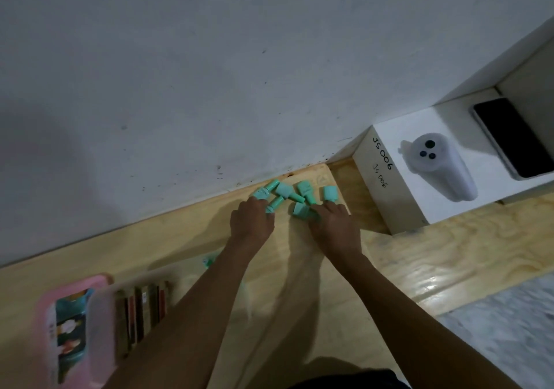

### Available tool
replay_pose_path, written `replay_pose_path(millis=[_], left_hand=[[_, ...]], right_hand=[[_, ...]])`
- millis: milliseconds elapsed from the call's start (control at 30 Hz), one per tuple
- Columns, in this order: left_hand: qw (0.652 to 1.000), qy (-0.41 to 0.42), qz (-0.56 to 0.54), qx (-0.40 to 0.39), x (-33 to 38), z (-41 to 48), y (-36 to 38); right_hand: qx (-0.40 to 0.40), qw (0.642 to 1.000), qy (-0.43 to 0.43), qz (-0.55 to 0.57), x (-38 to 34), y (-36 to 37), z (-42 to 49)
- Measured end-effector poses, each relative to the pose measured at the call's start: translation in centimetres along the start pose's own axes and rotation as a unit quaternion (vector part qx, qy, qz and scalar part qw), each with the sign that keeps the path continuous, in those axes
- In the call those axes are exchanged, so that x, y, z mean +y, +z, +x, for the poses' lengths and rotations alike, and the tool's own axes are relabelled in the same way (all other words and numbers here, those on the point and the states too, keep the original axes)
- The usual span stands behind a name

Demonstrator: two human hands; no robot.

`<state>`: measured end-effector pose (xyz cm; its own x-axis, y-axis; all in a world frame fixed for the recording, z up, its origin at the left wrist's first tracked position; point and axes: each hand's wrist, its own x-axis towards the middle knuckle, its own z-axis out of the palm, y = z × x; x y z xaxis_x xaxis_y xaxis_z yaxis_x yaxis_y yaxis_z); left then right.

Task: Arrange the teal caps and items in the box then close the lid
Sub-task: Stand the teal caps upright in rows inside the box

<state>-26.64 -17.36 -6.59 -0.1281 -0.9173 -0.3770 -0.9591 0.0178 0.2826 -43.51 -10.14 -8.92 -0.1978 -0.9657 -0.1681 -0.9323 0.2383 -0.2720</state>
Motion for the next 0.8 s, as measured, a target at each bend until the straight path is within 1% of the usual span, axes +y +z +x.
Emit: replay_pose_path(millis=[133,333,433,500,567,600,667,733,800], left_hand=[[0.999,-0.006,-0.01,-0.033,0.1,0.5,0.8],[0.998,-0.009,-0.054,-0.041,0.0,0.0,0.7],[0.994,-0.004,-0.102,-0.034,-0.4,-0.6,0.1],[0.982,-0.006,-0.187,-0.02,-0.7,-1.1,-0.5],[0.954,-0.009,-0.3,-0.022,-1.0,-1.9,-1.2],[0.93,-0.019,-0.366,-0.035,-1.2,-2.5,-1.7],[0.868,-0.05,-0.489,-0.074,-1.4,-4.0,-2.6],[0.815,-0.073,-0.567,-0.096,-1.8,-5.6,-3.3],[0.774,-0.084,-0.619,-0.1,-2.3,-7.0,-4.0]], right_hand=[[0.007,1.0,-0.003,-0.009,-0.1,0.9,-0.6],[-0.01,1.0,0.017,0.007,-0.4,0.8,-1.0],[-0.032,0.996,0.042,0.071,-0.6,0.2,-1.2],[-0.023,0.983,0.084,0.16,-0.9,-0.6,-1.7],[0.002,0.963,0.117,0.244,-1.2,-1.6,-2.3],[0.015,0.954,0.118,0.275,-1.3,-1.9,-2.6],[0.037,0.94,0.103,0.324,-1.4,-2.7,-3.3],[0.051,0.925,0.088,0.367,-1.8,-3.8,-4.0],[0.063,0.907,0.08,0.409,-2.5,-4.9,-4.6]])
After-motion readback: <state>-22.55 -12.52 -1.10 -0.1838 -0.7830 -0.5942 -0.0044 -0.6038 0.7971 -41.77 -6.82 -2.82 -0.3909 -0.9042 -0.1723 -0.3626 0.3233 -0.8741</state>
